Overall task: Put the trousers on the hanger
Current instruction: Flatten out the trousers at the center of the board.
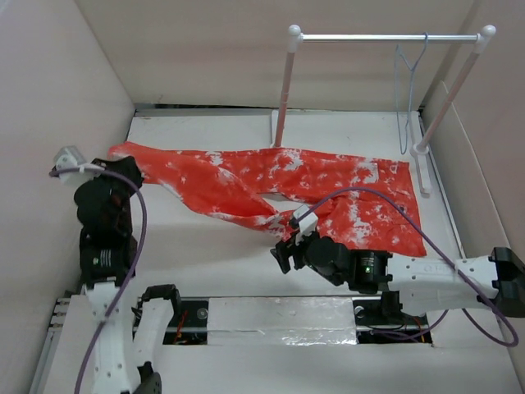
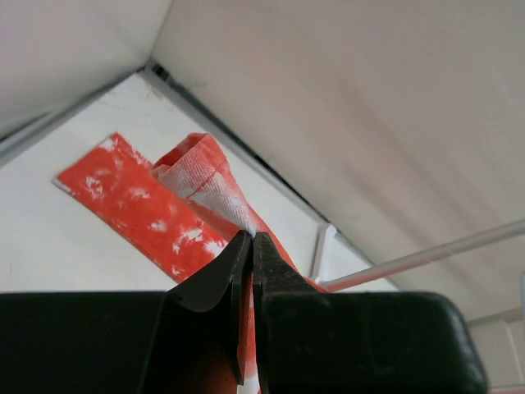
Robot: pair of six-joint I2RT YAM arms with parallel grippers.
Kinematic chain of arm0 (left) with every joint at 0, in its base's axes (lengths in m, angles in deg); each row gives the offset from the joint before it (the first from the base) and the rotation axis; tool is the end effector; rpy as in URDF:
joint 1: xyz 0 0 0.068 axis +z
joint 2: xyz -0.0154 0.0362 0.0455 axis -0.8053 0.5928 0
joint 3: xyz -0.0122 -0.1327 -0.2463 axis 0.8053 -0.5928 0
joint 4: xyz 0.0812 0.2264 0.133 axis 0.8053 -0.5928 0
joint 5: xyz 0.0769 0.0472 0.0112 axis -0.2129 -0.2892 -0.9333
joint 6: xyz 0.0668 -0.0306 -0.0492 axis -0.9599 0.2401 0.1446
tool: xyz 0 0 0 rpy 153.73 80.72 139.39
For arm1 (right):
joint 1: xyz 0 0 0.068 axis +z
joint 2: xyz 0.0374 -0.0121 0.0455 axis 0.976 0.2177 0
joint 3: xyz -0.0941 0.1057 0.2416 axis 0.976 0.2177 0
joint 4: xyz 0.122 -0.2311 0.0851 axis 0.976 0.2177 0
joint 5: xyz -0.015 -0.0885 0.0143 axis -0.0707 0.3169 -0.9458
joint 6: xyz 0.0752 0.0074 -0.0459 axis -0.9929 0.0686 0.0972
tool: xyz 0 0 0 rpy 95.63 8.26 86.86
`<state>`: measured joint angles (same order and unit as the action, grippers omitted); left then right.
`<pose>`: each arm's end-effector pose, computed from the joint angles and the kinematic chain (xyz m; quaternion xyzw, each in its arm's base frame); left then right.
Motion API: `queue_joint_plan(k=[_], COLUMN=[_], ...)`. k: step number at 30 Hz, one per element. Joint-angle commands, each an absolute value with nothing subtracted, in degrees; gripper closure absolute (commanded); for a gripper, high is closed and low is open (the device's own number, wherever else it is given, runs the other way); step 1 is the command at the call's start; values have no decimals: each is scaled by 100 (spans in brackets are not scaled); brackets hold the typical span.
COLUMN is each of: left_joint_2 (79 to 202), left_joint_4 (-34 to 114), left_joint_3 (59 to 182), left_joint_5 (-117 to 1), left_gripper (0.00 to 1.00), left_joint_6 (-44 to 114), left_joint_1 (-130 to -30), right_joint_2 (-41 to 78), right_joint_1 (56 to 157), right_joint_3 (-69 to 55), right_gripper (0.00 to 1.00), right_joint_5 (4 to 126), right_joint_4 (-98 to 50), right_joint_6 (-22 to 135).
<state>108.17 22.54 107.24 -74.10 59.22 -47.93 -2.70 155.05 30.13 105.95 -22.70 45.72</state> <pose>0.2039 0.0311 0.4294 -0.2935 0.6395 -0.1368 0.6972 0.1015 0.2602 0.2524 -0.2635 0.7735 0.2262 0.5303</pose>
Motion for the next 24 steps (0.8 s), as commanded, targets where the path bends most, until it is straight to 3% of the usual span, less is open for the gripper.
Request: queue_joint_plan(k=[1,7,12,14,22,24], left_joint_2=[10060,9626,9565,9555,9459,9441], left_joint_4=[1552,1190,1225,1234,1006,909], left_joint_3=[10901,10691,10401,10348,10321,10365], left_joint_5=[-7628,-7444,-7286,-7294,-7461,-7557], left_gripper=[100,100,100,100,100,100], left_joint_6=[5641,5650,5650,5597,5439,5387], left_joint_1=[-4784,-4837,-4837,-4837,-4837,-4837], right_joint_2=[-532,-464,807,1231,2832,2991], right_joint_1=[15652,15539,15372,15310,14705,14642], right_joint_3=[2924,2968,2319,2081,1289,1227], right_gripper=[22,11,7,7,13,24], right_joint_5=[10527,10635,10336,9669,8736,8630], right_joint_4=[-1808,-2297,-2911,-3080,-3625,-3757], right_joint_6=[4476,5229,6196,6890,7341,7314])
